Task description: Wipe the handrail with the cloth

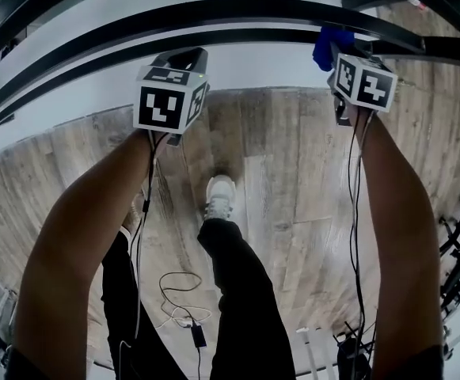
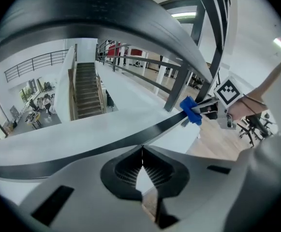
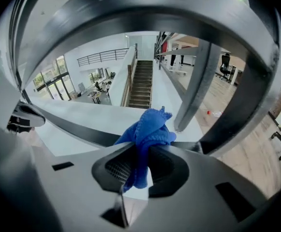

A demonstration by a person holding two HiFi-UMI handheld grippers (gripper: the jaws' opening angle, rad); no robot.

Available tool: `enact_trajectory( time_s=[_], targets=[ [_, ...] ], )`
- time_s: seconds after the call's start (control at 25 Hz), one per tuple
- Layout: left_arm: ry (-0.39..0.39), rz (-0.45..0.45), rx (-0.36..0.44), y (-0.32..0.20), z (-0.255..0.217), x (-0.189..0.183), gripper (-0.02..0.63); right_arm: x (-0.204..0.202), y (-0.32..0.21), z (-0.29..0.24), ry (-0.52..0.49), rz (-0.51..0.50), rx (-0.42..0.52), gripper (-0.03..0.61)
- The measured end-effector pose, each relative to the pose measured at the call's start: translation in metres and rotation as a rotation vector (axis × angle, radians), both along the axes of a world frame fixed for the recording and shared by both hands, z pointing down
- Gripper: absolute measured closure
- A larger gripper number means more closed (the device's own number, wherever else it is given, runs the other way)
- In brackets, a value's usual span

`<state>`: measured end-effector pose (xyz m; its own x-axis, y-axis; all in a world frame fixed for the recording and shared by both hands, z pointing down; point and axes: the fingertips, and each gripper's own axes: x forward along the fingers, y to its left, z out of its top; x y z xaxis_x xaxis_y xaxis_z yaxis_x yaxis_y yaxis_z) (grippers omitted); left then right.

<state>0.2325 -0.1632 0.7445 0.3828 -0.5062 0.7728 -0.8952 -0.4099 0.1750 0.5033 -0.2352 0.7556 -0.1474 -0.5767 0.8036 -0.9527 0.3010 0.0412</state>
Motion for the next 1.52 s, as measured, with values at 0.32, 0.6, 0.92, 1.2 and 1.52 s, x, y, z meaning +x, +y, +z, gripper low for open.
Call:
enact_trajectory(
  time_s=[0.32, 0.6, 0.92, 1.2, 1.52],
  targets=[
    [0.009, -0.011, 0.003, -0.004, -0.001, 0.001, 0.607, 0.045, 0.001, -0.006, 0.073, 0.089, -0.014, 0.509],
    [0.03, -0.123, 0.05, 0.007, -0.042, -0.06, 0.607, 0.002, 0.044, -0.037, 0.032, 0.108, 0.054, 0.509],
    [0.102, -0.228, 0.106, 0.065, -0.141, -0.155, 0.607, -0.17, 0.14, -0.168, -0.067, -0.128, 0.209, 0.509],
    [0.149, -0.069, 0.273, 0.137, -0.299, -0.252, 0.607, -0.32, 0.207, -0.348, -0.2, -0.047, 0.39, 0.509],
    [0.219, -0.184, 0.404, 0.227, -0.503, -0.4, 0.607, -0.441, 0.285, -0.552, -0.245, -0.063, 0.524, 0.509]
  ],
)
